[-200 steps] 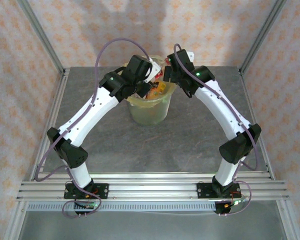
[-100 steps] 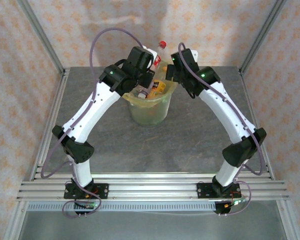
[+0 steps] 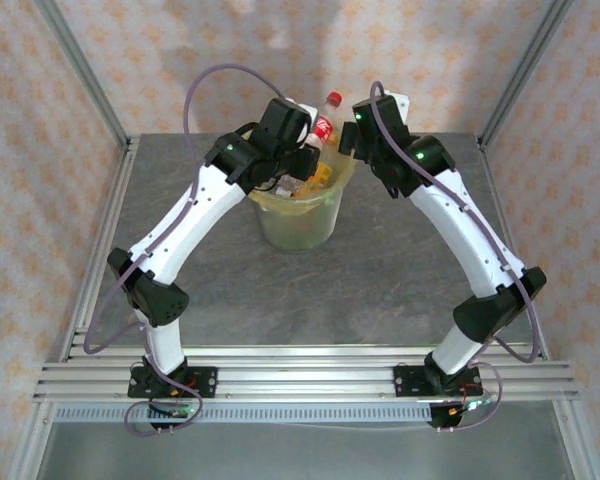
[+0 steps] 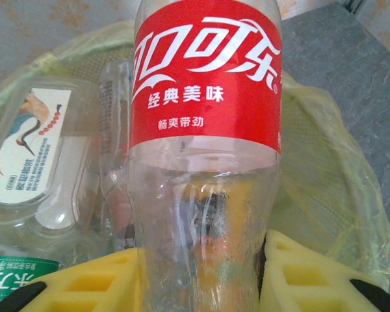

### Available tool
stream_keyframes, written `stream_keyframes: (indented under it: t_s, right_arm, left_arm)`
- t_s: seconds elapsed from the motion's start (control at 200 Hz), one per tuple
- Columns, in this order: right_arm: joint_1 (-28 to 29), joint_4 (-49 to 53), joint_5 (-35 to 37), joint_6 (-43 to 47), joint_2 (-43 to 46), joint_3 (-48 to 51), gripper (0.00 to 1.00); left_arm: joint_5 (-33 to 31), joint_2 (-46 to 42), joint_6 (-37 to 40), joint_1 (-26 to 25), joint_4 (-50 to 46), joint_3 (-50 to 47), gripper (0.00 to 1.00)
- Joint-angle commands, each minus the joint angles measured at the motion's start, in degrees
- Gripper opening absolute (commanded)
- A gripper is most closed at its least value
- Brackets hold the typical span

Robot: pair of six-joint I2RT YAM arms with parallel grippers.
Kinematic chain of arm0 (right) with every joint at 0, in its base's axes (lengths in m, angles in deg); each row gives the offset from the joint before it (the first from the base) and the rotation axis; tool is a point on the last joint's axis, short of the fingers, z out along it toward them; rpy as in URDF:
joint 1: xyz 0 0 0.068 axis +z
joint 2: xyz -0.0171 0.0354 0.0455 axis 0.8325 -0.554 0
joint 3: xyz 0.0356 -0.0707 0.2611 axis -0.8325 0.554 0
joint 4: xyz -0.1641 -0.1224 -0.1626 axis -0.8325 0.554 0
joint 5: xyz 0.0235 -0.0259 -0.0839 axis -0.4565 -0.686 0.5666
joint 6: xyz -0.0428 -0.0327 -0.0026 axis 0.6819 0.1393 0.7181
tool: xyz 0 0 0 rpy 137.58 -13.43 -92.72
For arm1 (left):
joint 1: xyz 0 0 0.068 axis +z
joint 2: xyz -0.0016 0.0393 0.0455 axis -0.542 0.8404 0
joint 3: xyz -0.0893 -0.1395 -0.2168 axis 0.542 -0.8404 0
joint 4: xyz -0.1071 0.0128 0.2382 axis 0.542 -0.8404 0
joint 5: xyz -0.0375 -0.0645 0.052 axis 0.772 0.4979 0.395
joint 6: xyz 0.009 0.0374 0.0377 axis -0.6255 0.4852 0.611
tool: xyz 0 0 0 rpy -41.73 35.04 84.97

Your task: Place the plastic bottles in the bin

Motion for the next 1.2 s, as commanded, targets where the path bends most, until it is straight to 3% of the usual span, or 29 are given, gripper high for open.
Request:
stream_keyframes:
  t_s: [0.0, 0.23, 0.51, 0.826, 1.011, 1.191]
  right_arm:
    - [-0.13, -0.72, 1.41, -0.1, 1.44, 0.99, 0.99]
    - [-0.1, -0.55, 1.65, 0.1, 1.67, 1.53, 0.99]
    - [-0.13, -0.24, 2.76, 1.21, -0.68, -0.93, 0.99]
    - [-1.23, 3.09, 5.06, 4.15, -10.29, -15.49, 0.99]
    - [-4.0, 7.2, -2.32, 1.88, -17.26, -26.16, 0.99]
    - [-4.59, 5.93, -9.68, 0.01, -18.15, -25.17, 0.99]
  left_arm:
    - [-1.56, 1.42, 0.68, -0.36, 2.05, -0.5, 0.39]
    - [-4.51, 1.98, 3.45, -0.33, -0.52, -3.14, 0.43]
    - [-8.15, -3.45, 7.16, -0.23, 0.69, -10.36, 0.62]
    - [-7.69, -6.0, 7.82, -0.14, 0.83, -10.55, 0.8]
    - [-6.47, -5.91, 5.9, -0.15, 0.88, -8.93, 0.81]
    - [-6.05, -7.45, 4.94, -0.14, 1.06, -10.9, 0.92]
